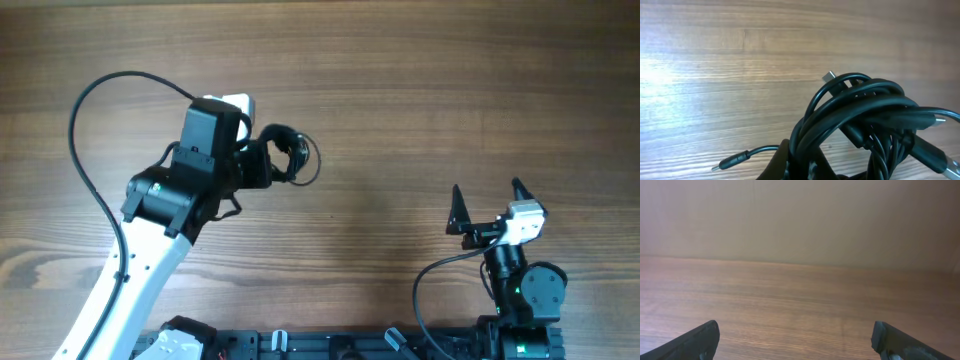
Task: Untangle cables
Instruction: 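Raise the right arm and bring its gripper toward the held coil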
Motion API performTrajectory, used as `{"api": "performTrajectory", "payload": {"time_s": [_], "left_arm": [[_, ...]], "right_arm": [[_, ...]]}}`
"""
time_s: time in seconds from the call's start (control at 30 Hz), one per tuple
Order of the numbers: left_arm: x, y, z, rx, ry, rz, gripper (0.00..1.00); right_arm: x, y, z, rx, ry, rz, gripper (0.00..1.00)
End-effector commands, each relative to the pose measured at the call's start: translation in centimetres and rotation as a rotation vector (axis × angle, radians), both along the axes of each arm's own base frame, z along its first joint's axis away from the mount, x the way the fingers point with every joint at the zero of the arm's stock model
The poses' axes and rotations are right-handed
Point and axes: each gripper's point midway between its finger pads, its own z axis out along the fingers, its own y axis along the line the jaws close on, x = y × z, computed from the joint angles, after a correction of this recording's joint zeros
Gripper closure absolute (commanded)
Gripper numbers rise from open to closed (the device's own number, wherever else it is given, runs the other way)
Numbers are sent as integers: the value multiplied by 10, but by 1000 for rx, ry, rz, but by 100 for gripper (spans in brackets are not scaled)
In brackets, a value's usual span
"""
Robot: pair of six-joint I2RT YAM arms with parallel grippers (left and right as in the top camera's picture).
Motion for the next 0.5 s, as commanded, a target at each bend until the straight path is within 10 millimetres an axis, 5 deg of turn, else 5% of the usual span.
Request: {"api": "performTrajectory", "payload": {"time_s": [0.0,0.1,0.17,0.23,0.33,0.47], "left_arm": [[0,-9,-5,16,6,-104,96],[0,-17,-15,-4,47,-127,96],[2,-17,-22,2,68,-127,96],[2,-20,-28,3,84,-151,96],[-6,-36,-28,-16,72,-319,96],[-11,-45,-25,16,16,-493,96]], "right_arm": [[-5,25,5,577,87,144,0],[-10,42,6,1154,253,228,0],[-9,38,7,1276,264,197,0],[-7,34,8,1230,234,182,0],[-14,50,12,926,200,292,0],[-19,59,26,837,201,354,1]]}}
